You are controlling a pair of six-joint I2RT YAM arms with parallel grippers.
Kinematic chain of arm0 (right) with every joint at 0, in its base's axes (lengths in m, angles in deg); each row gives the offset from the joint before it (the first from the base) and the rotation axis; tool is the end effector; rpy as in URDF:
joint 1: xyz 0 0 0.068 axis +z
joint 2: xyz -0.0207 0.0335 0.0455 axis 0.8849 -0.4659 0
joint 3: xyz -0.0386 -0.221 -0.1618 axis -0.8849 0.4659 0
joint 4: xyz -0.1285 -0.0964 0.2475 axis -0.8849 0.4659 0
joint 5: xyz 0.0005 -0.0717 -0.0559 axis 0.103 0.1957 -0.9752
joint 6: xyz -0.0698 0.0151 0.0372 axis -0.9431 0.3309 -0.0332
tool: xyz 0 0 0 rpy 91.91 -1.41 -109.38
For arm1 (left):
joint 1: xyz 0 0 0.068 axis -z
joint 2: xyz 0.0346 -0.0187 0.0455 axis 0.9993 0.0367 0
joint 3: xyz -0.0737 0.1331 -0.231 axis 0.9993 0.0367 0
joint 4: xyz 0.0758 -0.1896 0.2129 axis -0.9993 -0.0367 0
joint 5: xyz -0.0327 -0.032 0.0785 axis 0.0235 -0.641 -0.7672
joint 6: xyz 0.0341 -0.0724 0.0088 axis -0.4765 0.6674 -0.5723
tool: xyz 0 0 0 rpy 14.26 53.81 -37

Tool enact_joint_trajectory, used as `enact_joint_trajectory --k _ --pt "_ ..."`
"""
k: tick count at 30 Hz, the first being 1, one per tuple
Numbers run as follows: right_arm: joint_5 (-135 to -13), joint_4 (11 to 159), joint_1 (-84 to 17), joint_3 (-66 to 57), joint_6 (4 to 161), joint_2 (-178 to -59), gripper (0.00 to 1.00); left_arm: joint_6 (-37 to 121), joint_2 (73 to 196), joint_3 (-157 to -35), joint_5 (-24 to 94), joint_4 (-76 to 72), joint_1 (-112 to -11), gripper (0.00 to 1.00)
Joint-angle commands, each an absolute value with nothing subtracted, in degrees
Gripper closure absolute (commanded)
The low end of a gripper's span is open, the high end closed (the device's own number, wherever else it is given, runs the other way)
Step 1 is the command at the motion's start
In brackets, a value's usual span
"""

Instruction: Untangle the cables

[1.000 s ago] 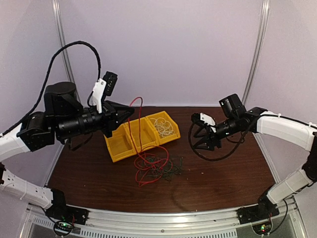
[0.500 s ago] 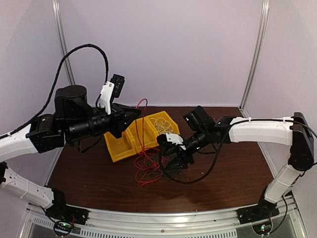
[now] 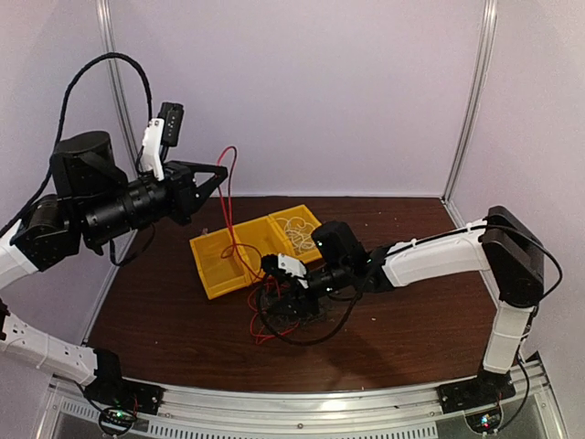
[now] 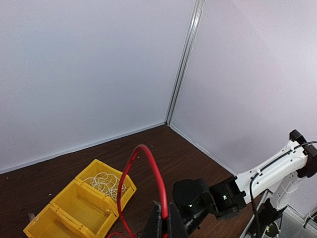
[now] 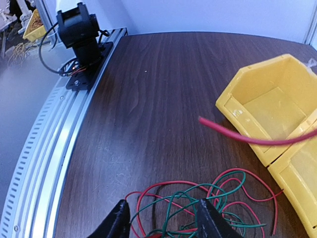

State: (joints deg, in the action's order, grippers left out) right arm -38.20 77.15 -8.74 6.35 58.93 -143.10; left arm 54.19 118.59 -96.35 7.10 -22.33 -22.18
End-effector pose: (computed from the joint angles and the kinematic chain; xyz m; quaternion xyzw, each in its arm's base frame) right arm 0.2283 0.3885 0.1623 -0.6150 0.5700 0.4451 0.3143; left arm 0.1365 -0.2452 0.4562 0.1538 0.7174 -0.3781 0.5646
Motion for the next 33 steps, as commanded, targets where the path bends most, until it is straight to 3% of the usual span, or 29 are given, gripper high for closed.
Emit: enact_joint_trajectory --k 1,6,17,25,29,33 --pt "-42.3 65.3 -8.4 6.2 67.2 -146.2 0.57 54.2 117.6 -103.7 3.4 -25.1 -21.9 1.00" --pt "-42.7 64.7 -8.4 8.0 67.6 -147.0 0.65 52.2 118.1 -113.5 -2.2 -31.8 -21.9 1.00" --pt "-43.6 71.1 -8.6 7.9 64.6 -146.3 0.69 46.6 121.0 -127.4 -5.8 -35.2 -21.9 1.00" --pt "-33.1 94.2 -11.6 1.1 55.3 -136.4 0.51 45.2 123.3 -120.7 -10.8 -35.5 -21.9 1.00" --pt "-38.2 101.8 -13.5 3.3 49.5 -127.7 0.45 42.1 122.0 -111.3 -19.0 -31.9 -21.9 1.00" --pt "-41.4 105.0 -19.1 6.0 49.7 -122.2 0.43 41.7 121.4 -106.1 -19.8 -28.6 -22.0 1.00"
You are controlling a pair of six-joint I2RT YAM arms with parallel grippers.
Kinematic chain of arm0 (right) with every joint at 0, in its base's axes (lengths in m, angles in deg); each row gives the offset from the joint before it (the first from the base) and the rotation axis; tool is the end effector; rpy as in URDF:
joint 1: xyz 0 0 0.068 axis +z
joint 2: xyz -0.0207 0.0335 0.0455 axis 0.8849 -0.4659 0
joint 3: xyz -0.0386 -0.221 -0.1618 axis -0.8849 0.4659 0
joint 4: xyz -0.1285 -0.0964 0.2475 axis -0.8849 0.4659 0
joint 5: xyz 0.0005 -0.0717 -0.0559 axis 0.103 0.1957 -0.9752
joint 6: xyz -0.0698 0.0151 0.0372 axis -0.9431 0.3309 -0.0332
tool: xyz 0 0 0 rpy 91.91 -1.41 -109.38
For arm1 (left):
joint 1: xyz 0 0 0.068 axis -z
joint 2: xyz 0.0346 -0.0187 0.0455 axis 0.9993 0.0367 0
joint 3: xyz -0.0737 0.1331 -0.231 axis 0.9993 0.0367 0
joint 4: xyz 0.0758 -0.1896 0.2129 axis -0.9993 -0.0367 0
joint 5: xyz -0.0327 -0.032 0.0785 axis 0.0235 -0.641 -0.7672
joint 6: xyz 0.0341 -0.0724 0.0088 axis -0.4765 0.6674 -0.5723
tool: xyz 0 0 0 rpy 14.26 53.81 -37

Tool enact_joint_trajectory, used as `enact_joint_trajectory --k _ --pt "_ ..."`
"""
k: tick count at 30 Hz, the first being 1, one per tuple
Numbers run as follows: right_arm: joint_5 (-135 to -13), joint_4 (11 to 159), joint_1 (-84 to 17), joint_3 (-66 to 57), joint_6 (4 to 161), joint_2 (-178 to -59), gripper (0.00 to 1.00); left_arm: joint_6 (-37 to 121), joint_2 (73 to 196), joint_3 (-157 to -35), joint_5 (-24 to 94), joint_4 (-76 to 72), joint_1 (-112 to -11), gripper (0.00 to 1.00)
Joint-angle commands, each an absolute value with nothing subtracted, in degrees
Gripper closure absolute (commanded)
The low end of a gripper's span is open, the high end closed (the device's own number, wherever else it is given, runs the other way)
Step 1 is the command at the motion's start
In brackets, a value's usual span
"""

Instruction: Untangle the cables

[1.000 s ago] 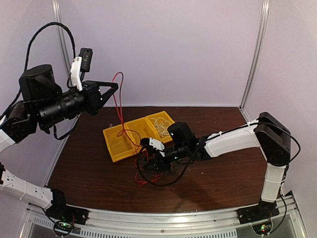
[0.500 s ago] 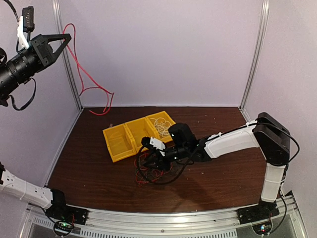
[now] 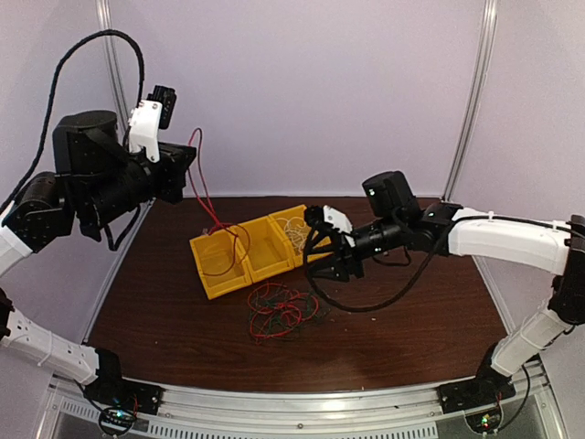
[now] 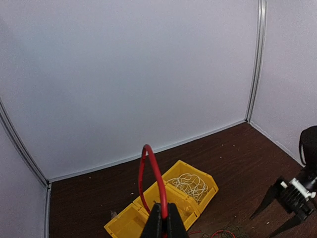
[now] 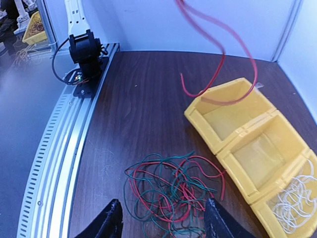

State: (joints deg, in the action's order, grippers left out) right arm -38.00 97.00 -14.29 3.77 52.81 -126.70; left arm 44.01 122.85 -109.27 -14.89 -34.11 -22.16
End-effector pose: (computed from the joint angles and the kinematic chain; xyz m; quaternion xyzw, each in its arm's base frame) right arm 0.2343 0.3312 0.2603 -0.6180 0.5701 0.4121 0.3510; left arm 0.1496 -0.2190 0.4976 0.1022 0.7349 -0.1828 0.6450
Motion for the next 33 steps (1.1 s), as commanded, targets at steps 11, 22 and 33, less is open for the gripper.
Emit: enact_joint_trajectory --k 11,22,33 --pt "-44.1 100.2 -31.0 12.3 50.8 -115.1 0.40 47.7 125.2 -98.1 -12.1 -25.4 -29.1 1.00" --pt "-43.6 97.9 -31.0 14.2 50.8 -116.6 0.39 49.0 126.2 -93.2 0.0 -21.5 -39.8 1.00" --pt "-43.6 97.3 -30.9 14.9 50.6 -117.4 0.39 49.0 131.5 -92.3 2.6 -18.6 -43.2 1.00"
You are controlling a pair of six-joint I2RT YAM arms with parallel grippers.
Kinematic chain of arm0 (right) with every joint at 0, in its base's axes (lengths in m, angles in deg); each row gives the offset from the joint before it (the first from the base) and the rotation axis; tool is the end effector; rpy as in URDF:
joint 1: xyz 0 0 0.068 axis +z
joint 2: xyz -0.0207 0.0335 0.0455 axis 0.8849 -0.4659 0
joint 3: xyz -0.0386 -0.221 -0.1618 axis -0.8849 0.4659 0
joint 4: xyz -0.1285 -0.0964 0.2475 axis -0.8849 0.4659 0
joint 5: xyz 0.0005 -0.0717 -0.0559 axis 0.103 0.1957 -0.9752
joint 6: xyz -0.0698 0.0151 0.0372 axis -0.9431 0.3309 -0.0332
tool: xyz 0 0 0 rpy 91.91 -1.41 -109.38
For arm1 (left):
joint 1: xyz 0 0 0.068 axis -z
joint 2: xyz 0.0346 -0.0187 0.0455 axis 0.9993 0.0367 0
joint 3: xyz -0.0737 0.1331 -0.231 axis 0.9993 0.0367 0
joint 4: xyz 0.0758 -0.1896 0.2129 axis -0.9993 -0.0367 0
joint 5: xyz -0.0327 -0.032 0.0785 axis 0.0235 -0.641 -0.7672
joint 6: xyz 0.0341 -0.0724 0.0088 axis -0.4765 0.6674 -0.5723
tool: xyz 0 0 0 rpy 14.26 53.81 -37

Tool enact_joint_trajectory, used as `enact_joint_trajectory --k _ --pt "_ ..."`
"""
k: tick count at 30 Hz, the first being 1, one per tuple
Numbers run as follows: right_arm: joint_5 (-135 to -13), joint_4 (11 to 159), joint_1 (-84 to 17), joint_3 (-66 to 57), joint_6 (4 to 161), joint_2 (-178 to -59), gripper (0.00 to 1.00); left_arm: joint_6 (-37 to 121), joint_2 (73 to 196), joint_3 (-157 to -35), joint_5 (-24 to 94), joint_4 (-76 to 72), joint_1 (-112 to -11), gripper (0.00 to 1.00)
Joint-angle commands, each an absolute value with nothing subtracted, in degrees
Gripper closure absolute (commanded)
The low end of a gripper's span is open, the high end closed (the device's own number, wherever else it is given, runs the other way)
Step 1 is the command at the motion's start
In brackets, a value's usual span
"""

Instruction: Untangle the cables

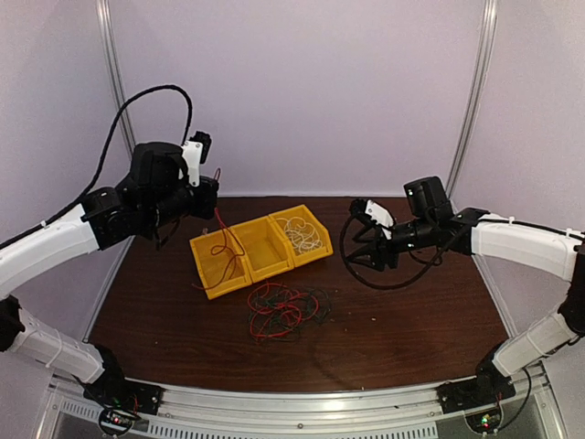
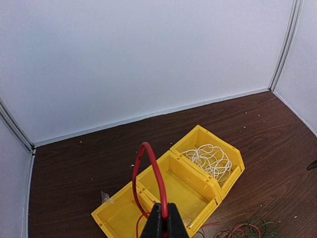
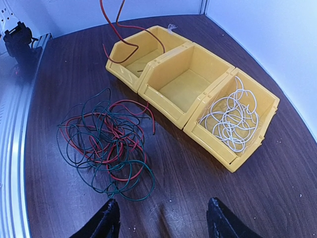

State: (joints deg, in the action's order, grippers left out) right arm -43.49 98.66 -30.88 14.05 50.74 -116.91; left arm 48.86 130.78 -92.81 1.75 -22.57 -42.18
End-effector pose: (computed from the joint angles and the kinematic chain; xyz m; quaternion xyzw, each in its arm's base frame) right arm 0.2831 0.2226 0.2472 -0.5287 0.6762 0.3124 0.4071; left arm 0.2617 -0.2259 0.3684 0.0725 0.8089 -0.1412 0.5661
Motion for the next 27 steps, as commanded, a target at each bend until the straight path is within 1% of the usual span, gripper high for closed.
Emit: enact_joint_trajectory --k 1,9,16,20,24,27 --pt "-43.6 97.3 -31.0 15.0 50.5 -117.5 0.39 49.0 131.6 -91.8 2.9 -18.2 -44.0 1.00" --pt "-43.2 97.4 -31.0 14.9 50.3 -118.3 0.39 49.1 134.2 -89.4 9.7 -14.4 -51.7 1.00" --pt "-43.4 97.5 -31.0 14.8 50.5 -118.6 0.39 46.7 139.3 -93.9 10.1 -13.4 -54.7 1.00" --pt "-43.3 97.6 -31.0 15.0 50.7 -118.4 0.39 46.2 139.6 -92.2 9.8 -9.7 -56.8 1.00" --pt "-43.5 97.5 -30.9 15.1 50.7 -118.5 0.39 46.8 140.1 -90.2 12.0 -6.8 -58.4 1.00" --pt "-43.2 97.4 -30.9 15.2 50.8 -119.0 0.39 47.1 141.7 -91.2 14.7 -5.5 -59.4 1.00"
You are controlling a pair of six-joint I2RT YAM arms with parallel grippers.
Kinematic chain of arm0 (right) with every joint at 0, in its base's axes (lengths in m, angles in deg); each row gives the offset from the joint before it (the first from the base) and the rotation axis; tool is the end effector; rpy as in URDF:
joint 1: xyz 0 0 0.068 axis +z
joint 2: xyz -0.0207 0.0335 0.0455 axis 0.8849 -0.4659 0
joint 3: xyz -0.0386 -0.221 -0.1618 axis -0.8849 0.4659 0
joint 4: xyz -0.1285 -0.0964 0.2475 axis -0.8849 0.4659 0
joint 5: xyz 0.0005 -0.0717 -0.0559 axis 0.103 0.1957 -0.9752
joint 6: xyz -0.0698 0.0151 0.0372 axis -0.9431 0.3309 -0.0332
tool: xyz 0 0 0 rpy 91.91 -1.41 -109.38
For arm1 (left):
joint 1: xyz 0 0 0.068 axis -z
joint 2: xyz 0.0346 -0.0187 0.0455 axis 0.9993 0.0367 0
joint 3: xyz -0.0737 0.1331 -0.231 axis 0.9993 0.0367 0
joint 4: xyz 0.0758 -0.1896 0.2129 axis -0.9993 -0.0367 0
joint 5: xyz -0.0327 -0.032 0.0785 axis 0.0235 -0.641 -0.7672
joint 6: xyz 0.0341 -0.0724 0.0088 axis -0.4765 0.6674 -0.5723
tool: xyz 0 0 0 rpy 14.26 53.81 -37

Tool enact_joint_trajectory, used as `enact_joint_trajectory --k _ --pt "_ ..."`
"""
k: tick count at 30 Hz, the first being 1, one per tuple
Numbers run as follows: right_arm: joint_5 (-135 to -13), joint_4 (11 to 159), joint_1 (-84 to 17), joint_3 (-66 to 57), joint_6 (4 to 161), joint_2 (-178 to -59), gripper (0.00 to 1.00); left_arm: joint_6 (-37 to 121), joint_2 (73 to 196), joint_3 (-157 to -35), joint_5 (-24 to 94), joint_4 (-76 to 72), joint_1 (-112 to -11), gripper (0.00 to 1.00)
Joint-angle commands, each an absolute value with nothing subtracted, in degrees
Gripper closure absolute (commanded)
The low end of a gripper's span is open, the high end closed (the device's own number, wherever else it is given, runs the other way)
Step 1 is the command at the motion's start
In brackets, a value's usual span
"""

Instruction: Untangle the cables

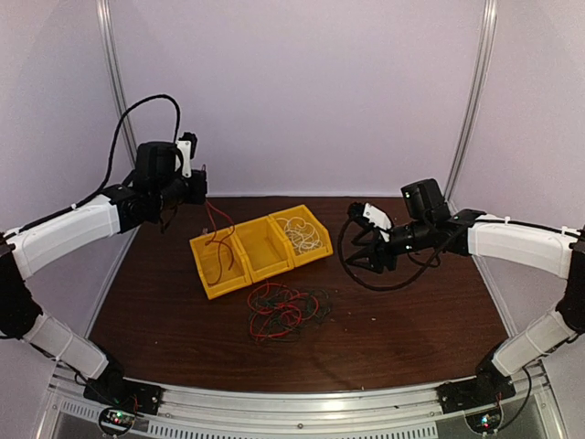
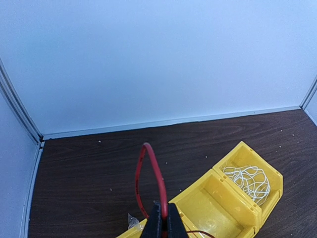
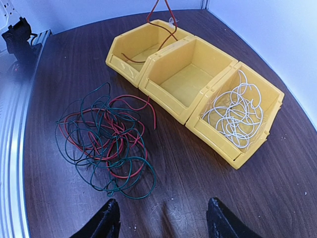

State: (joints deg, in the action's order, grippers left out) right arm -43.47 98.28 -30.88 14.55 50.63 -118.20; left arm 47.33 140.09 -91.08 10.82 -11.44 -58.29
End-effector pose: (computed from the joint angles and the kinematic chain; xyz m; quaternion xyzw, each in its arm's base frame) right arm 0.2850 0.2238 0.2369 -0.5286 0.6818 0.3133 0.3968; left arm 0.3526 -0.1782 0.3229 0.0145 0.8176 -0.1151 0.5640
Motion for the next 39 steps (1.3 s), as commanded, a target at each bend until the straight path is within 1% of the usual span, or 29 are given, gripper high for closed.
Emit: enact_joint_trajectory --k 1,4,6,12,16,20,23,29,34,39 --pt "-43.0 97.4 -30.9 15.1 50.8 -119.4 0.39 47.1 142.5 -92.3 15.2 -5.5 -59.6 1.00" --pt "-42.5 97.8 -30.9 14.8 51.0 -120.3 0.39 46.0 144.9 -95.2 15.5 -6.3 -59.7 1.00" --pt "-42.3 98.0 -30.9 14.8 51.0 -120.3 0.39 46.3 145.3 -94.6 16.0 -6.6 -59.7 1.00" --pt "-42.7 97.4 -30.9 15.5 50.8 -119.3 0.39 49.8 138.5 -81.3 18.5 -4.5 -59.7 1.00" --pt "-42.0 97.2 -30.9 15.3 50.8 -120.9 0.39 51.0 133.0 -77.6 19.0 -6.3 -59.7 1.00" --pt "-41.2 98.8 -30.1 14.1 50.5 -123.2 0.39 53.0 130.6 -75.1 16.8 -9.8 -59.7 1.00" --pt "-41.3 98.6 -29.5 14.3 50.3 -123.0 0.39 54.4 131.7 -73.7 16.3 -10.0 -59.7 1.00" --pt "-41.7 98.7 -29.3 14.5 50.5 -122.1 0.39 54.6 139.4 -73.3 12.0 -10.1 -59.7 1.00" --pt "-42.2 98.0 -29.3 15.2 50.5 -120.8 0.39 54.7 141.7 -71.8 16.9 -6.8 -59.7 1.00" --pt "-41.8 98.1 -29.3 15.1 50.5 -121.4 0.39 54.1 141.7 -69.6 29.5 0.5 -59.0 1.00"
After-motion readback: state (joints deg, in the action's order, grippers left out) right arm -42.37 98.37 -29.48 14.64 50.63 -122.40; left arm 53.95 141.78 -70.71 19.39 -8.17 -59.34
